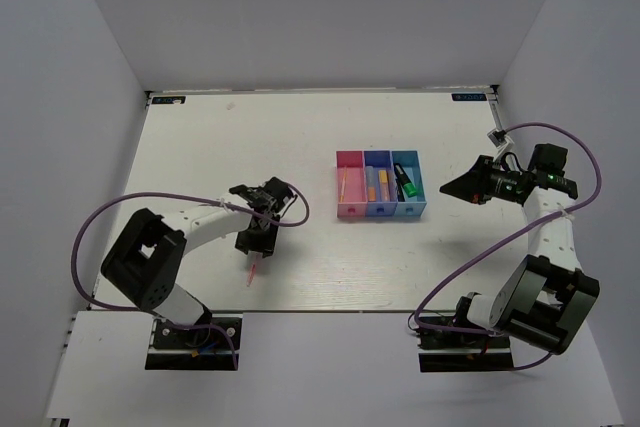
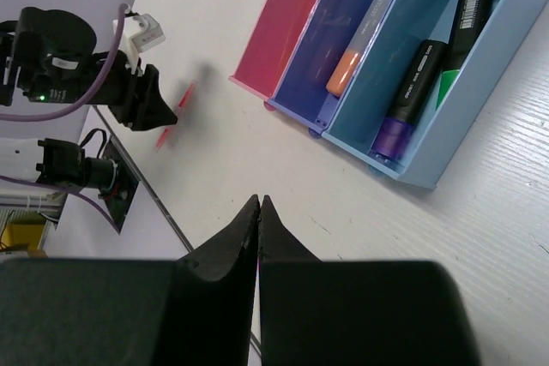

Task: Sort the stationery into containers
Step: Pick up the pen from the center of the board, then place the pen in the storage box.

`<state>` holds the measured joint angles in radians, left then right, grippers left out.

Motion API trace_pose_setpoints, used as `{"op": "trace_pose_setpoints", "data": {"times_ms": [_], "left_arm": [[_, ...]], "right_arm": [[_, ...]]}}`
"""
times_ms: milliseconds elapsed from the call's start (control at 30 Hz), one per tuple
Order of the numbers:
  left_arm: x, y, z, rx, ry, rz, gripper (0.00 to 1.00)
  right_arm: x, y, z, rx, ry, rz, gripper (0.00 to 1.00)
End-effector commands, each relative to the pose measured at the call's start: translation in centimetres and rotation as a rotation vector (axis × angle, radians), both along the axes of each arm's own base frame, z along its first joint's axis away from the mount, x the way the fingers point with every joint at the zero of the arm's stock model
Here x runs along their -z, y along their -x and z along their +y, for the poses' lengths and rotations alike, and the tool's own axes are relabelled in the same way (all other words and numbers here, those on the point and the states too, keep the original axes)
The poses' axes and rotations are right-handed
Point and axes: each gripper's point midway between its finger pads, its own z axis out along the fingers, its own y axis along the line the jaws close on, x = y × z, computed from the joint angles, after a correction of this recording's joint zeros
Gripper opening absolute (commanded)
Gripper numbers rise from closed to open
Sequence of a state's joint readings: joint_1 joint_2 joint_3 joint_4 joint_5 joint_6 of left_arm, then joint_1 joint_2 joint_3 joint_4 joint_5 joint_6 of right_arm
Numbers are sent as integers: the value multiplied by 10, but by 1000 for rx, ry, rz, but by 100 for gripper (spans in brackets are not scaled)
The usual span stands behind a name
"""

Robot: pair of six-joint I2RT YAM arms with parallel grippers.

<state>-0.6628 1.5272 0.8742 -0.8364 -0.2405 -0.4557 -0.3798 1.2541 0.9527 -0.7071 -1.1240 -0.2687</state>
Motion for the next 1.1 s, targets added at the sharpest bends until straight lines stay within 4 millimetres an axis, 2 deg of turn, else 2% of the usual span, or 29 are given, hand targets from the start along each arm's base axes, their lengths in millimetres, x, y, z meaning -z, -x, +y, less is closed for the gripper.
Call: {"op": "trace_pose_setpoints", "data": {"times_ms": [0, 167, 300, 400, 433, 500, 533, 567, 600, 633, 667, 700, 733, 767, 800, 867, 900, 967, 1000, 1033, 1067], "left_arm": [[7, -8, -5, -14, 57, -13, 54], [20, -5, -6, -29, 94, 31, 44], [35, 6, -1, -45, 96, 76, 38], [40, 8, 1, -47, 90, 91, 23], [40, 8, 0, -42, 91, 91, 15], [34, 4, -2, -26, 98, 80, 9], [28, 0, -7, -5, 121, 74, 4], [21, -2, -10, 4, 134, 66, 1], [8, -14, -19, 10, 162, 31, 0], [1, -18, -26, 22, 185, 20, 0], [-11, -19, -33, 36, 211, 2, 0], [-34, -36, -51, 56, 261, -60, 0], [-43, -40, -60, 66, 291, -76, 0], [-57, -43, -76, 85, 342, -105, 0], [-74, -54, -90, 93, 387, -145, 0], [-111, -74, -134, 121, 541, -216, 0], [-118, -80, -143, 113, 574, -230, 0], [-140, -105, -175, 133, 640, -300, 0], [-136, -112, -185, 122, 645, -297, 0], [-159, -126, -199, 131, 683, -347, 0], [-141, -135, -208, 127, 664, -321, 0]], "right_arm": [[1, -1, -2, 8, 3, -1, 0], [2, -3, -3, 4, 1, 2, 0], [1, -3, -3, -1, -4, 6, 0], [0, -3, -2, -4, -6, 5, 0], [0, -3, -3, -3, -6, 4, 0], [1, -3, -3, -2, -7, 7, 3], [0, -3, -2, -7, -11, 3, 16], [0, -2, -2, -8, -12, 7, 59], [-1, -1, -1, -10, -12, 7, 75], [0, -1, -1, -14, -10, 1, 85], [-2, 0, 0, -18, -7, -11, 88], [-2, -1, -1, -16, 1, -21, 88], [-2, 0, -1, -18, -4, -22, 80], [-4, 0, 0, -21, -3, -31, 65], [-3, 0, 0, -14, -11, -14, 1], [-3, -2, -2, -6, -4, -8, 0], [-1, -1, -2, -5, 4, -5, 0], [0, -2, -4, 3, 13, -3, 0], [0, -1, -3, 1, 13, 0, 0], [0, -1, -3, 2, 12, -2, 0], [-1, -1, -3, 3, 16, -7, 0]]}}
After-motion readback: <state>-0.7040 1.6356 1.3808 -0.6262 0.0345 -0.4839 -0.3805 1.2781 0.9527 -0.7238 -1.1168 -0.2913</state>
